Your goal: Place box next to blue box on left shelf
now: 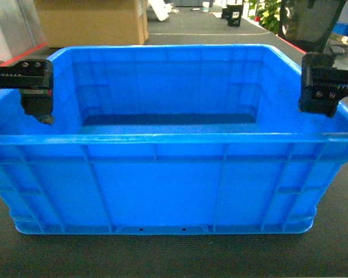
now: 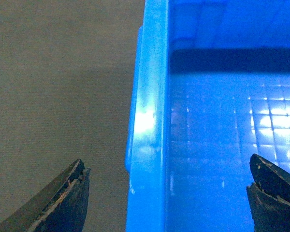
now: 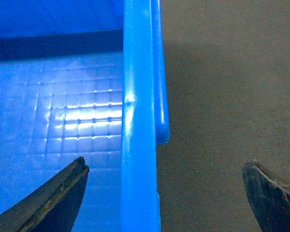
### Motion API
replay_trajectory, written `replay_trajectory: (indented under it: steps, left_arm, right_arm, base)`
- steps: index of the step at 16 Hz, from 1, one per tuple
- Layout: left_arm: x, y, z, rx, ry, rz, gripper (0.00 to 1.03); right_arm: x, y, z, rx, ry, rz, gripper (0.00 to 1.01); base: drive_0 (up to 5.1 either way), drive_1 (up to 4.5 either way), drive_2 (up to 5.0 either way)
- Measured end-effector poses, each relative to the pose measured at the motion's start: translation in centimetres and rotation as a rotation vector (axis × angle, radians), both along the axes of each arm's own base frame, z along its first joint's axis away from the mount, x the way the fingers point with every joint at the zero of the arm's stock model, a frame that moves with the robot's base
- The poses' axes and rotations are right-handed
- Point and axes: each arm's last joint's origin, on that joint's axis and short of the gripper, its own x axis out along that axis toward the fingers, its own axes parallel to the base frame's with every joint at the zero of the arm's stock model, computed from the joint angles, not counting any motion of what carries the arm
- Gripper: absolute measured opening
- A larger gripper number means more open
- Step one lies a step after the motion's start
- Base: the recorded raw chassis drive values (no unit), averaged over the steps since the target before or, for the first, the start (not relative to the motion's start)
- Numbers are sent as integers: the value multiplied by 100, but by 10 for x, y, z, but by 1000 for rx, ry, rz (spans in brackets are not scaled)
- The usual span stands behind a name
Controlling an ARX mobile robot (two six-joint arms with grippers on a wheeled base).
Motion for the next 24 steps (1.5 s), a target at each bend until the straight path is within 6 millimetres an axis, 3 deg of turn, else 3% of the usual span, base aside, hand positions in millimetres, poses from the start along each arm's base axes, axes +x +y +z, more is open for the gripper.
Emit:
replay_trajectory:
  steps: [2,3,8,11,14,16,18,22,24]
  left_arm:
    - [11,0,-9,-19,32,12,98]
    - [12,0,-11,-26,56,19,89]
    - [7,-1,-11,-26,109,31,36]
    - [4,-1,-3,-42,89,14,11]
    - [-10,-5,-1,-51,22,-7,9]
    - [-33,-8,6,-34,-83,-10,9]
    - [-81,-6,32,-34,-260,6,9]
    - [-148,-11,34,4,-309,6,9]
    - [-181,-14,43,5,-374,7,9]
  right_arm:
    - [6,6,-9,-10,25,9,98]
    - [8,9,-10,-15,32,12,94]
    - [9,11,-9,-38,18,12,41]
    - [9,8,-7,-58,9,3,13]
    - [-1,2,-4,-26,-9,-11,11]
    - [-18,1,4,-42,-81,-25,11]
    - [-62,5,35,-62,-247,-20,11]
    - [-130,4,32,-106,-292,-32,11]
    - [-159,2,42,-104,-357,-43,11]
  base:
    - [0,0,0]
    - [0,0,0]
    - [0,0,0]
    - [0,0,0]
    - [0,0,0]
    - [0,0,0]
    - [0,0,0]
    - [0,0,0]
    - [0,0,0]
